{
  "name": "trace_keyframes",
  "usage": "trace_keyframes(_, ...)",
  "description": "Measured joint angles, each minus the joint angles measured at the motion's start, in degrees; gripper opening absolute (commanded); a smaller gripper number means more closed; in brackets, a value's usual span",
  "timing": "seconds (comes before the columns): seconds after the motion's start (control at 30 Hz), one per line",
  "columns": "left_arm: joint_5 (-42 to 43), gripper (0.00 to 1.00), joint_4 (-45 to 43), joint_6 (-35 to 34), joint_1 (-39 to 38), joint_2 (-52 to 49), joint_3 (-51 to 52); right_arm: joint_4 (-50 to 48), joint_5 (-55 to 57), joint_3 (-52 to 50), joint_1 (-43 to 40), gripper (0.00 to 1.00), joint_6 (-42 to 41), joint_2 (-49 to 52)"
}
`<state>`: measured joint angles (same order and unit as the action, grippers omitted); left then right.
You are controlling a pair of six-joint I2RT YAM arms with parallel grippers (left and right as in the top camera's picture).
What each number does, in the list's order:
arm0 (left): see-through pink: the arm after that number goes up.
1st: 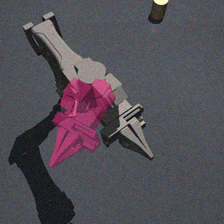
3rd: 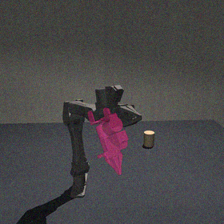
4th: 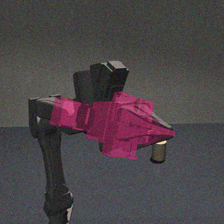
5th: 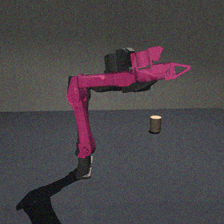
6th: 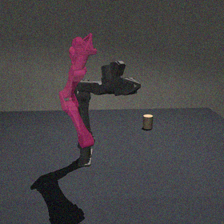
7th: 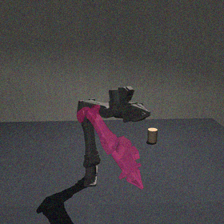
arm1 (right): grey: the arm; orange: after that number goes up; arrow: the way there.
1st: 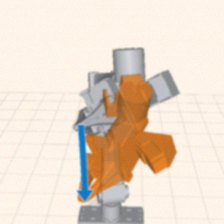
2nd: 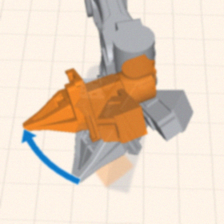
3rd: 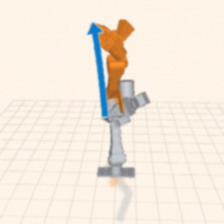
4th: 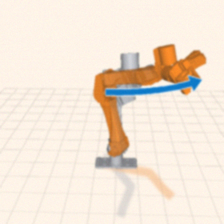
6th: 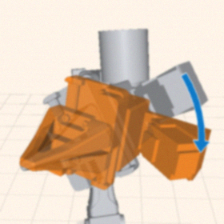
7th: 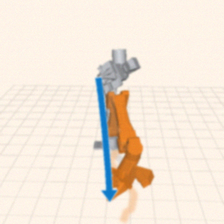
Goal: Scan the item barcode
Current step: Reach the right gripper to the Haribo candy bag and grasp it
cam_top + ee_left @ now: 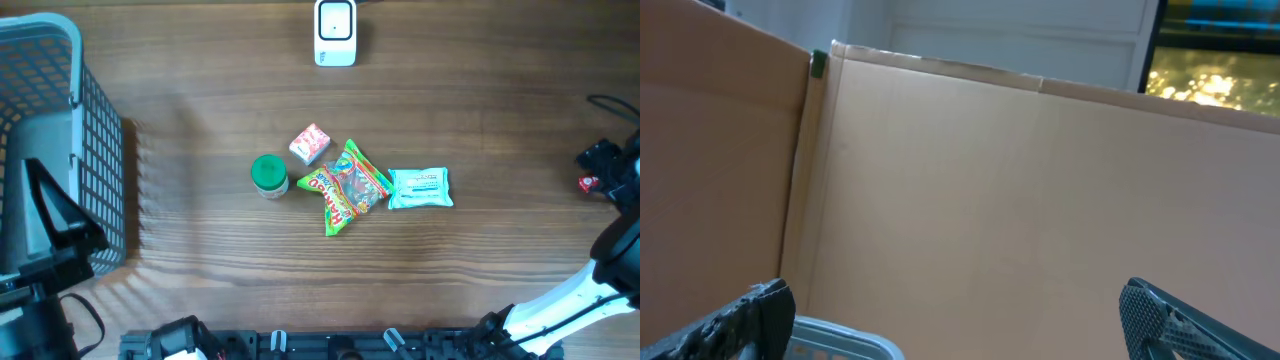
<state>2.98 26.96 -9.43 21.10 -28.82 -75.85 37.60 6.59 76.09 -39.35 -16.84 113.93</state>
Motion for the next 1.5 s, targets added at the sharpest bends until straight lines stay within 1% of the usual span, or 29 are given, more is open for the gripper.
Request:
trace_keyframes(0.07, 1.7, 1.00, 0.0, -0.4, 0.4, 0.0, 0.0, 5.7, -1.9, 4.8, 0.4, 1.00, -1.0, 0.0)
trace_keyframes(0.17, 9.2, 1.00, -0.5, -1.0, 0.4, 0.0, 0.0, 14.4, -8.4, 13.4, 1.4, 1.00, -1.8, -0.4)
trace_keyframes(0.27, 15.4, 1.00, -4.7, -3.2, 0.4, -0.2, 0.1, 20.3, -14.0, 16.4, 3.5, 1.00, -2.1, -2.1)
trace_keyframes(0.33, 18.5, 1.00, -7.6, -5.8, 0.4, -0.5, 0.0, 23.3, -17.1, 16.9, 6.4, 1.00, -2.4, -4.2)
trace_keyframes(0.47, 21.0, 1.00, -7.9, -9.0, 0.4, -1.0, 0.0, 28.9, -19.9, 17.1, 14.4, 1.00, -1.5, -6.4)
trace_keyframes(0.6, 20.9, 1.00, -8.3, -11.6, 0.4, -1.6, 0.0, 34.7, -21.0, 17.1, 26.2, 1.00, 2.0, -7.0)
trace_keyframes(0.63, 20.6, 1.00, -8.3, -12.3, 0.4, -1.6, 0.0, 35.6, -21.2, 17.1, 28.9, 0.99, 2.8, -7.0)
trace_keyframes(0.67, 20.5, 1.00, -8.2, -12.8, 0.4, -1.6, 0.0, 36.7, -21.2, 17.1, 32.5, 0.96, 3.7, -7.0)
trace_keyframes(0.8, 20.0, 1.00, -8.2, -14.0, 0.4, -1.6, 0.0, 39.2, -20.1, 17.1, 44.4, 0.96, 5.2, -7.0)
trace_keyframes(0.97, 19.5, 1.00, -8.2, -14.5, 0.4, -1.6, 0.0, 40.2, -17.6, 17.1, 55.8, 0.96, 3.7, -7.0)
trace_keyframes(1.13, 19.1, 1.00, -8.2, -14.5, 0.4, -1.6, 0.0, 38.9, -10.5, 16.9, 66.1, 0.97, -2.2, -7.0)
trace_keyframes(1.23, 18.7, 1.00, -8.0, -14.5, 0.4, -1.2, 0.0, 35.5, -6.3, 15.1, 72.3, 1.00, -5.3, -7.3)
trace_keyframes(1.3, 18.8, 1.00, -7.7, -14.5, 0.4, -0.5, 0.1, 29.8, -4.5, 13.0, 76.7, 0.99, -5.9, -7.4)
trace_keyframes(1.33, 18.8, 1.00, -7.7, -14.5, 0.3, 0.2, 0.1, 27.5, -4.1, 12.2, 78.2, 0.96, -5.9, -7.4)
trace_keyframes(1.37, 19.2, 1.00, -7.8, -14.5, 0.0, 1.0, 0.1, 24.9, -3.6, 11.0, 79.8, 0.87, -5.9, -7.4)
trace_keyframes(1.4, 20.0, 1.00, -8.2, -14.5, -0.9, 1.9, 0.1, 23.1, -3.3, 10.1, 81.0, 0.77, -5.7, -7.4)
trace_keyframes(1.43, 20.8, 1.00, -8.6, -14.5, -1.6, 2.6, 0.1, 20.7, -3.0, 8.8, 82.1, 0.72, -6.0, -7.5)
trace_keyframes(1.5, 22.3, 1.00, -9.3, -14.5, -3.9, 4.0, 0.0, 17.8, -2.7, 6.3, 83.4, 0.70, -6.1, -7.5)
